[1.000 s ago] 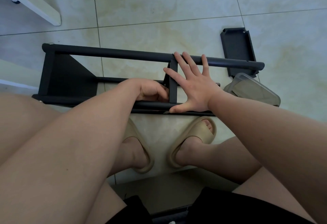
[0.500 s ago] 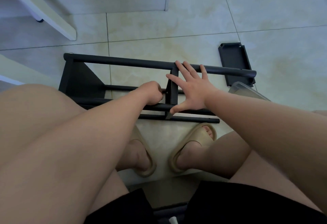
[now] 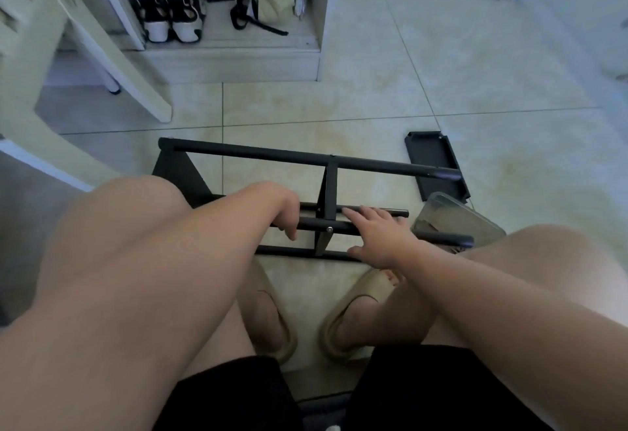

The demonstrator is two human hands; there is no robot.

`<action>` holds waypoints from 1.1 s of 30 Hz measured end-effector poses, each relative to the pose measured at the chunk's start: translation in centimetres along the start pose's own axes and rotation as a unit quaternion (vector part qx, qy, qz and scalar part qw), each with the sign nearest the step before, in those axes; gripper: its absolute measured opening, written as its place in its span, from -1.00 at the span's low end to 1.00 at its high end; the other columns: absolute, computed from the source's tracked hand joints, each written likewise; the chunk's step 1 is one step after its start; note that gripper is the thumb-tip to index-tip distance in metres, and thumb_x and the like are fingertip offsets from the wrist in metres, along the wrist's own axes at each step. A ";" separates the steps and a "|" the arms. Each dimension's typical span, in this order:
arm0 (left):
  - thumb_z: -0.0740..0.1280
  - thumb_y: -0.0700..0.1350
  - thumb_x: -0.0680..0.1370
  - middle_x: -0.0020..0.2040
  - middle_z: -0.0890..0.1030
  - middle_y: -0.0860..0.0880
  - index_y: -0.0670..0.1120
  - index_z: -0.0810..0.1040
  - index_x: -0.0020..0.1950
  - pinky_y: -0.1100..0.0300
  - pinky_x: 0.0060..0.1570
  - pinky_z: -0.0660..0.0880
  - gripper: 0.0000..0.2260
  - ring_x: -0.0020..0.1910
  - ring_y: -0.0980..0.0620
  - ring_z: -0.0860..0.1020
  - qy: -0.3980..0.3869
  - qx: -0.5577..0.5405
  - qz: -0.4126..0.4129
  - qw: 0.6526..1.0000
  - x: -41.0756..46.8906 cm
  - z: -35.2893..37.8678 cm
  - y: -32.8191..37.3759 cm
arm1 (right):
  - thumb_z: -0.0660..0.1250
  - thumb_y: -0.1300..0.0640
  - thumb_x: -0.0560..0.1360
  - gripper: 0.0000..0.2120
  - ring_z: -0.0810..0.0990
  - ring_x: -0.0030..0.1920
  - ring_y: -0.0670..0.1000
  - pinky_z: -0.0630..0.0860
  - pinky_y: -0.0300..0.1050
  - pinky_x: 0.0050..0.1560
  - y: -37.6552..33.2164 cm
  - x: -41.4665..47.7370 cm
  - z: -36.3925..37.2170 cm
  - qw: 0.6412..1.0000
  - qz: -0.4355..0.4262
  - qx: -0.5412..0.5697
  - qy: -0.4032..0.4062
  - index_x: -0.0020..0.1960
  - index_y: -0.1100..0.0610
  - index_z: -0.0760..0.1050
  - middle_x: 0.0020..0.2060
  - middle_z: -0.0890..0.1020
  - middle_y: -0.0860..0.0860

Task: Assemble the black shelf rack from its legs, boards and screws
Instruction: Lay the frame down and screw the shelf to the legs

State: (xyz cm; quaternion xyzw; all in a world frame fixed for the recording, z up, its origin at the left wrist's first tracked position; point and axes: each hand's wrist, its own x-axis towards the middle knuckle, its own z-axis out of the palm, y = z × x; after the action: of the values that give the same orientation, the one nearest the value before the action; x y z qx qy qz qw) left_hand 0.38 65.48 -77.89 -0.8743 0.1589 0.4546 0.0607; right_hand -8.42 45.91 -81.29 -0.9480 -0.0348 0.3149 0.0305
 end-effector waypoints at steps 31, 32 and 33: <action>0.21 -0.06 0.65 0.17 0.50 -0.01 0.10 0.46 0.24 -0.09 0.15 0.26 -0.82 0.20 -0.13 0.44 0.289 -0.121 -0.015 0.949 14.8 -13.9 -6.1 | 0.27 -0.01 0.61 -0.28 -0.17 0.61 0.20 0.14 0.44 0.47 1.5 20.0 -12.4 0.984 0.013 0.056 0.166 0.63 -0.10 -0.06 0.61 0.00 0.04; 0.20 -0.05 0.65 0.16 0.49 -0.01 0.09 0.45 0.24 -0.06 0.07 0.23 -0.82 0.18 -0.12 0.43 0.311 -0.105 -0.020 0.944 15.9 -14.1 -6.4 | 0.27 -0.01 0.61 -0.27 -0.17 0.61 0.20 0.13 0.43 0.47 1.8 21.1 -12.4 0.983 0.006 0.050 0.176 0.64 -0.09 -0.07 0.61 -0.01 0.04; 0.19 -0.05 0.65 0.15 0.49 -0.01 0.08 0.45 0.22 -0.05 0.04 0.20 -0.84 0.15 -0.12 0.42 0.332 -0.093 -0.025 0.938 17.0 -14.2 -6.6 | 0.27 -0.02 0.61 -0.26 -0.17 0.61 0.19 0.13 0.42 0.48 2.1 22.1 -12.4 0.982 -0.002 0.043 0.184 0.64 -0.09 -0.09 0.61 -0.02 0.04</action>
State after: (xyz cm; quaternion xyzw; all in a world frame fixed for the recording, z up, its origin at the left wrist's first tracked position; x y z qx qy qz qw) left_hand 22.68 64.38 -83.74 -0.9809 0.1052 0.1499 -0.0656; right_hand 16.79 45.22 -84.66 -0.9875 -0.0166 0.1365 0.0776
